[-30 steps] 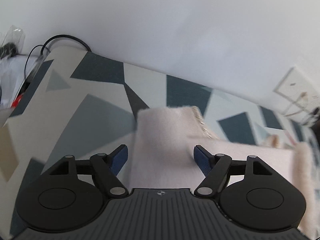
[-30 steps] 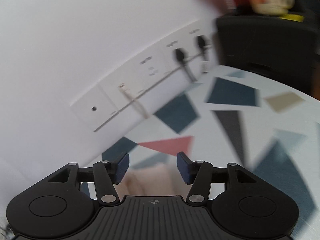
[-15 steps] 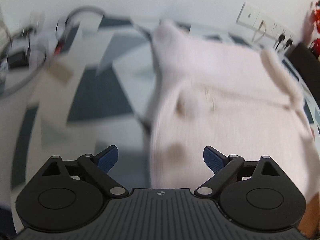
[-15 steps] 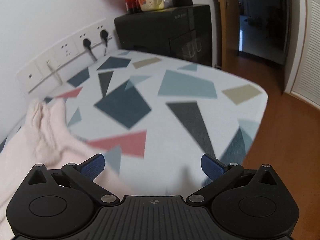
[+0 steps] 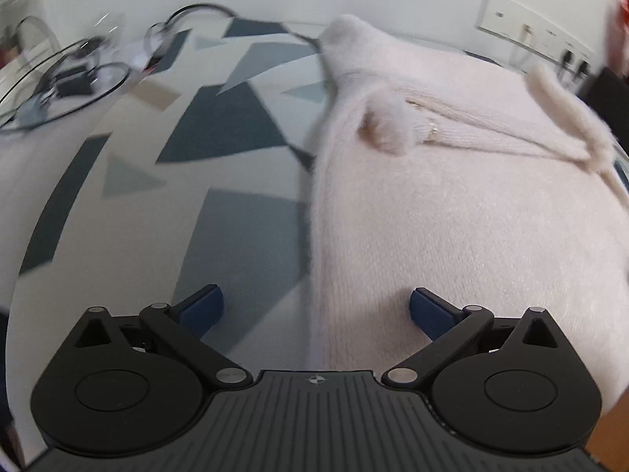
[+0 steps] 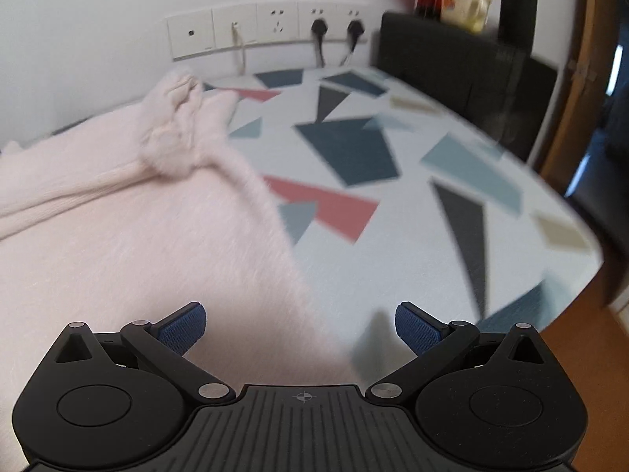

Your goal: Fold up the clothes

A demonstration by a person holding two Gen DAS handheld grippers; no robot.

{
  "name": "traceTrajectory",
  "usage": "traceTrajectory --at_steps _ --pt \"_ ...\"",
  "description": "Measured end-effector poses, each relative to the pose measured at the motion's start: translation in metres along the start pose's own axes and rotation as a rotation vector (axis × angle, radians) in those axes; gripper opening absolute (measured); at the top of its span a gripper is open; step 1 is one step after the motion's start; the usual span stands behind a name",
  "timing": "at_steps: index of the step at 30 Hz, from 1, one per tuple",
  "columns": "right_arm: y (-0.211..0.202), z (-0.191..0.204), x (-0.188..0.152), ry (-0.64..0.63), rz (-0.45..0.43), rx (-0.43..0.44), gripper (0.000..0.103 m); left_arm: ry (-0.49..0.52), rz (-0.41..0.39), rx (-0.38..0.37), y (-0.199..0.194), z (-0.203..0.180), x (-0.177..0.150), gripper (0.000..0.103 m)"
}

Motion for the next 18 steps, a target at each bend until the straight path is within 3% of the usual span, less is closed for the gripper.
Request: traceTrajectory --at_steps 6,11,16,18 --pt "-0.007 -0.001 -0.019 -0.041 -0.050 0.036 0.102 -0.073 0.027 0.051 -0.009 0.000 -0.010 0.103" --pt "-0.009 -0.003 -0.019 -0.069 -0.029 0.067 0.102 -0.087 0.020 0.063 -0.019 -0.001 -0.023 0.103" --pt "-0.011 -0.005 -0.022 -0.055 -0.004 0.074 0.102 -0.007 0.030 0.018 -0.033 -0.013 -0.038 0.102" --pt "-0.014 -0.005 -0.026 -0.066 -0.001 0.098 0.102 0.041 0.019 -0.008 -0.040 -0.020 -0.045 0.095"
Point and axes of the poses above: each gripper's, at about its wrist camera, not at the fingertips, and y roughly the way its jaws point, z to its left, x to its top, the point moved 8 cm from there along y, roughly the way its jaws point, and after that the axes turned 4 degrees about -z, right-handed, at the moved point
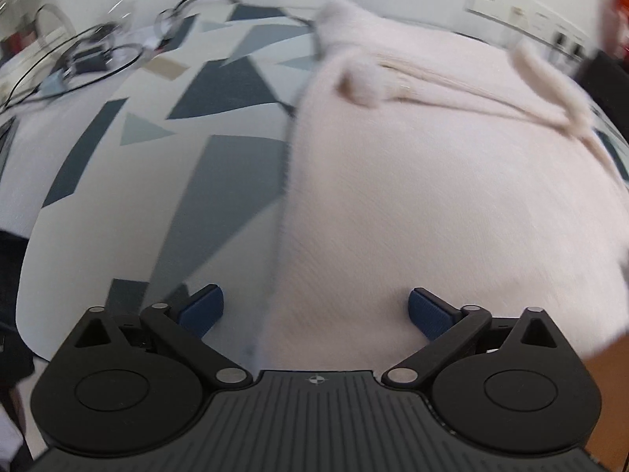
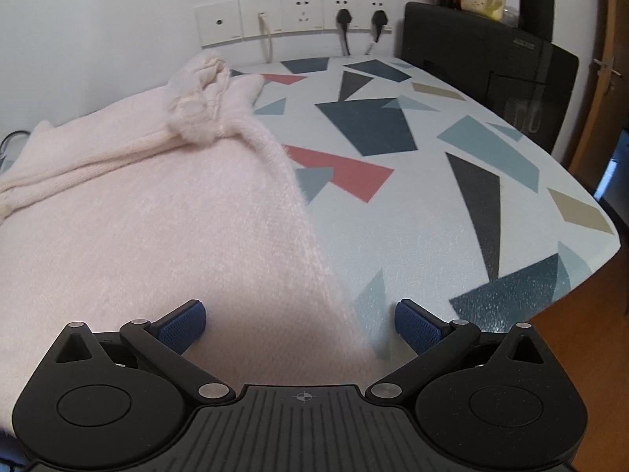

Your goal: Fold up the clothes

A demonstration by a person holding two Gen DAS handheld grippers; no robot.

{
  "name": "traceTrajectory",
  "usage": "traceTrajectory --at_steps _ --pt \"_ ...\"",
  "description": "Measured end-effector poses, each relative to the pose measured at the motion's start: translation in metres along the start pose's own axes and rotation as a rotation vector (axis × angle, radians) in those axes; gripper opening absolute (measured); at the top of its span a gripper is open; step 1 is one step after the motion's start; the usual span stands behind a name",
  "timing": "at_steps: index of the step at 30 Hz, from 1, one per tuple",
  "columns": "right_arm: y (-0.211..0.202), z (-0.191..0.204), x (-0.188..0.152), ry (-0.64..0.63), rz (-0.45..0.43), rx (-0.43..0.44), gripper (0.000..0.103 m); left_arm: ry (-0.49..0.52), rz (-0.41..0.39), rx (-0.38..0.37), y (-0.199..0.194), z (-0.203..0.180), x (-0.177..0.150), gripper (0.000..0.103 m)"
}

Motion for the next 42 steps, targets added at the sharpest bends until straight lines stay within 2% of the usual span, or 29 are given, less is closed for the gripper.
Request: traceTrajectory --at_steps 2,3,4,6,7,8,9,10,11,12,14,15,16,17,20,21,22,24,26,30,32,36,42 --pt "-0.003 0.001 -0.004 -0.011 0.003 0.024 0.102 0.029 -0.015 -0.011 -0.009 -0.004 -0.003 0.076" --pt "-0.005 0.002 -0.006 -0.018 0.006 0.038 0.102 0.034 -0.014 -0.025 -0.013 -0.006 -0.003 0.054" --pt "-0.007 0.003 -0.007 -0.025 0.009 0.053 0.102 0.021 -0.002 -0.042 -0.015 -0.006 -0.003 0.039" --pt "-0.012 0.006 -0.010 -0.034 0.005 0.077 0.095 -0.007 0.020 -0.070 -0.018 -0.007 -0.003 0.034" --pt "-0.015 0.008 -0.011 -0.038 -0.001 0.086 0.085 -0.022 0.025 -0.071 -0.018 -0.004 -0.002 0.027" --pt "-0.018 0.009 -0.010 -0.042 -0.009 0.094 0.075 -0.037 0.026 -0.071 -0.018 -0.003 -0.002 0.025" --pt "-0.020 0.010 -0.010 -0.046 -0.018 0.102 0.070 -0.050 0.027 -0.072 -0.017 -0.001 -0.001 0.024" --pt "-0.022 0.010 -0.008 -0.042 -0.025 0.111 0.057 -0.058 0.024 -0.073 -0.016 -0.001 0.000 0.024" --pt "-0.023 0.009 -0.006 -0.028 -0.029 0.120 0.049 -0.060 0.021 -0.072 -0.015 -0.001 0.001 0.024" --pt "-0.023 0.007 -0.004 -0.014 -0.032 0.125 0.050 -0.049 0.017 -0.061 -0.014 -0.002 0.003 0.027" --pt "-0.021 0.000 0.000 0.022 -0.033 0.107 0.054 -0.016 0.011 -0.027 -0.011 -0.004 0.005 0.039" --pt "-0.020 -0.004 0.002 0.034 -0.034 0.096 0.055 -0.001 0.009 -0.006 -0.009 -0.004 0.007 0.053" --pt "-0.018 -0.006 0.002 0.022 -0.033 0.077 0.054 0.008 0.009 0.022 -0.008 -0.004 0.008 0.062" --pt "-0.018 -0.007 0.002 0.004 -0.034 0.063 0.054 0.012 0.008 0.040 -0.006 -0.003 0.009 0.062" --pt "-0.018 -0.009 -0.001 -0.023 -0.035 0.064 0.051 -0.022 -0.008 0.029 -0.005 0.000 0.009 0.062" --pt "-0.019 -0.010 -0.002 -0.020 -0.037 0.070 0.049 -0.017 -0.010 0.023 -0.006 -0.002 0.009 0.055" --pt "-0.020 -0.010 -0.003 -0.015 -0.039 0.076 0.043 -0.016 -0.007 -0.004 -0.007 -0.006 0.009 0.035" --pt "-0.021 -0.010 -0.003 0.000 -0.036 0.089 0.031 -0.016 0.003 -0.053 -0.009 -0.013 0.009 0.011" --pt "-0.022 -0.004 -0.002 -0.003 -0.015 0.125 0.009 -0.024 0.029 -0.073 -0.011 -0.017 0.008 0.011" --pt "-0.026 0.003 0.002 0.005 0.002 0.164 0.008 -0.089 0.009 -0.071 -0.017 -0.009 0.006 0.010" --pt "-0.034 0.000 0.007 0.060 -0.011 0.198 0.008 -0.105 -0.033 -0.050 -0.027 -0.006 0.007 0.010" --pt "-0.049 -0.007 0.011 0.096 -0.017 0.229 0.007 -0.042 -0.124 -0.030 -0.054 -0.018 0.008 0.009" --pt "-0.077 -0.011 -0.003 0.122 -0.019 0.287 0.007 -0.106 -0.123 -0.052 -0.075 -0.015 -0.014 0.009"
Point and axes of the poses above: each gripper's, at about its wrist camera, not at the fingertips, and y roughly the way its jaws point, z to its left, x to its top, the point moved 8 cm from there along y, roughly the way its jaws point, and after that the axes turned 4 degrees about -z, right-handed, at the moved point
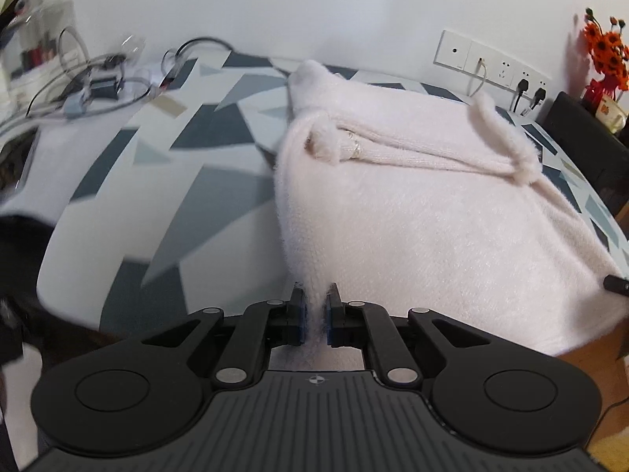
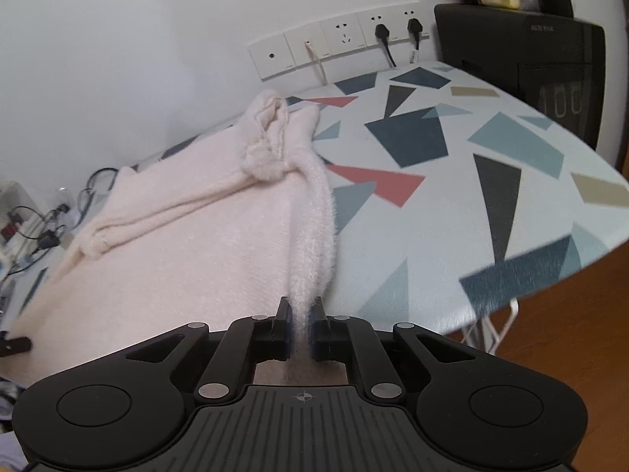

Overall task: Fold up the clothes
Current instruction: 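Grasp the sweater hem with both grippers and lift it toward the collar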

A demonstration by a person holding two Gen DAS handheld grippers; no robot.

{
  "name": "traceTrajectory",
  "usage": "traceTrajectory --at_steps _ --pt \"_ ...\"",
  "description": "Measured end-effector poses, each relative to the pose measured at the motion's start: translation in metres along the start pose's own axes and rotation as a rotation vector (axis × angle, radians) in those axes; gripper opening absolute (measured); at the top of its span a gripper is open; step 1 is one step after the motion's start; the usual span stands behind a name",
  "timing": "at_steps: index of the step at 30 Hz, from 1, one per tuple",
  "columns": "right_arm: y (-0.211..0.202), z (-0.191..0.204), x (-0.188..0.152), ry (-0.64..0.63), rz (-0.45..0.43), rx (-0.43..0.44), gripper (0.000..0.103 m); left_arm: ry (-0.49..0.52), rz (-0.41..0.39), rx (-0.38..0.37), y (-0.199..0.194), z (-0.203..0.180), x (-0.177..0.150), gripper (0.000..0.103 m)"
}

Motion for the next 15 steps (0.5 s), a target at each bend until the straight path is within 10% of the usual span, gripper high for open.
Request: traceTrajectory --at_steps 15 --pt "-0.057 -0.008 -0.009 0.175 -0.048 0.151 0.007 -0.083 -0.137 0.028 -0.057 -0.011 0.000 0.009"
Point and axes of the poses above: each gripper's, at about its wrist camera, not at the fingertips, and y roughly the way its jaws point, z to its left, x to its top, the point moved 8 cm from there along y, roughly the way its jaws point, and after that the axes turned 4 degrees about -z, right-handed, at the moved point
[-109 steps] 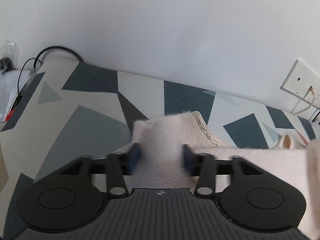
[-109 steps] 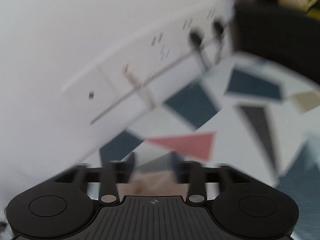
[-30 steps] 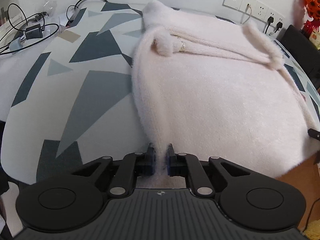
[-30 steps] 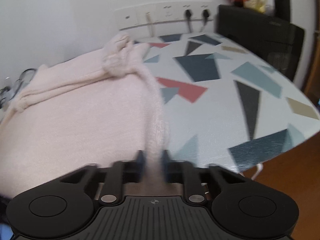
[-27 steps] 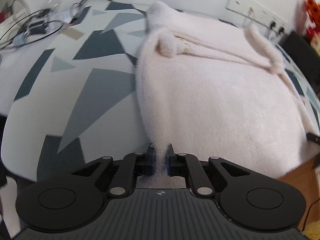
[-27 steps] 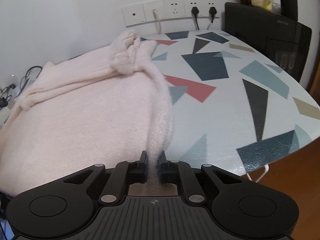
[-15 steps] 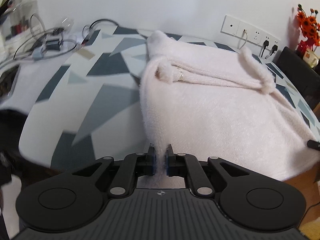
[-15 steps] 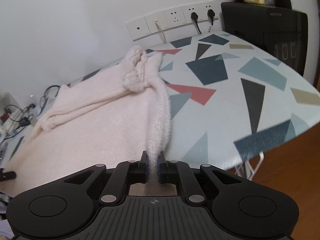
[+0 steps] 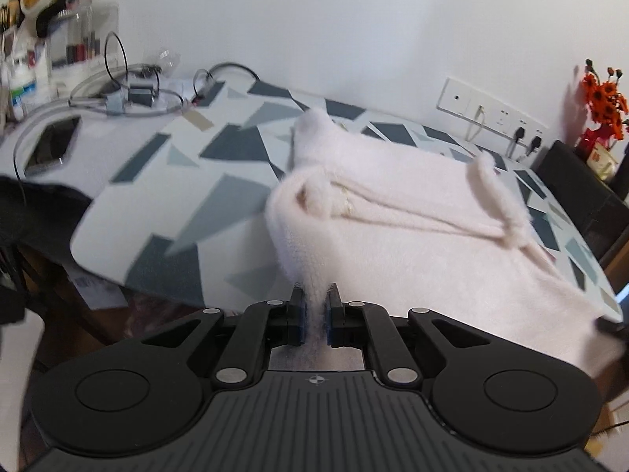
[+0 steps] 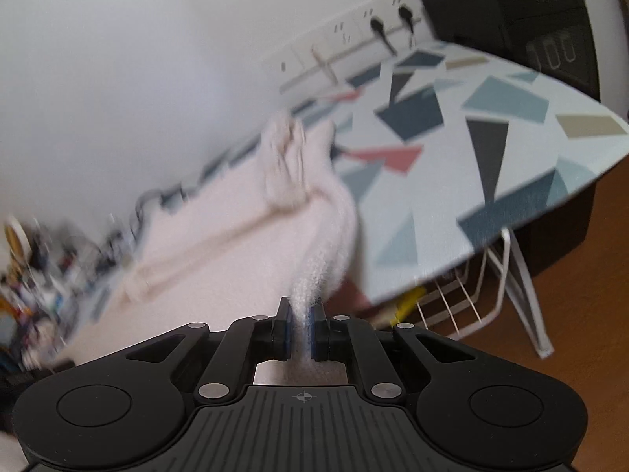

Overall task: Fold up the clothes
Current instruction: 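Grasp the sweater hem with both grippers and lift it toward the collar, then fold the held hem over onto the collar with both grippers and release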

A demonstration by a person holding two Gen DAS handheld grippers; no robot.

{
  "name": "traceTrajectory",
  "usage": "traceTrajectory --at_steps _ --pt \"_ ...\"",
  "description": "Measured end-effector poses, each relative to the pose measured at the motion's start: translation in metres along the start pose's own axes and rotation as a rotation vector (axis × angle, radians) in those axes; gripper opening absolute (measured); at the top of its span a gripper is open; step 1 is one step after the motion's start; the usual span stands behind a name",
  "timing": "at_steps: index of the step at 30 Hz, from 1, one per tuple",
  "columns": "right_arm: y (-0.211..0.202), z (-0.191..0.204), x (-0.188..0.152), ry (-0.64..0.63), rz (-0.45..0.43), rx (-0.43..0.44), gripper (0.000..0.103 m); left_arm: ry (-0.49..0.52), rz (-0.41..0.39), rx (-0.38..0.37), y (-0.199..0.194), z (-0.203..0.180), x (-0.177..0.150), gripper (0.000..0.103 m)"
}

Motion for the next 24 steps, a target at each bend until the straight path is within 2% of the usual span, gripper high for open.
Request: traceTrajectory --at_steps 5,13,18,24 --pt "0.003 0.008 0.035 0.052 -0.069 0.035 0.007 -0.042 -0.081 -0.006 0.004 -0.001 0.039 0.009" --pt "0.023 0.037 0.111 0.041 -0.176 0.073 0.007 -0.163 -0.184 -0.019 0.024 0.001 0.108 0.009" --pt "0.051 0.046 0.158 0.015 -0.211 0.063 0.007 -0.178 -0.173 0.000 0.048 0.001 0.142 0.009" --pt "0.092 0.051 0.186 0.050 -0.241 0.032 0.007 -0.184 -0.145 -0.002 0.094 0.001 0.171 0.009"
Point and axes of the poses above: each gripper's, at about its wrist camera, not at the fingertips, and y roughly the way its jaws point, z to its left, x to its top, the point moved 8 cm from there along y, roughly the way its jaws point, and after that the axes turned 4 degrees about -z, right-handed, at the moved point
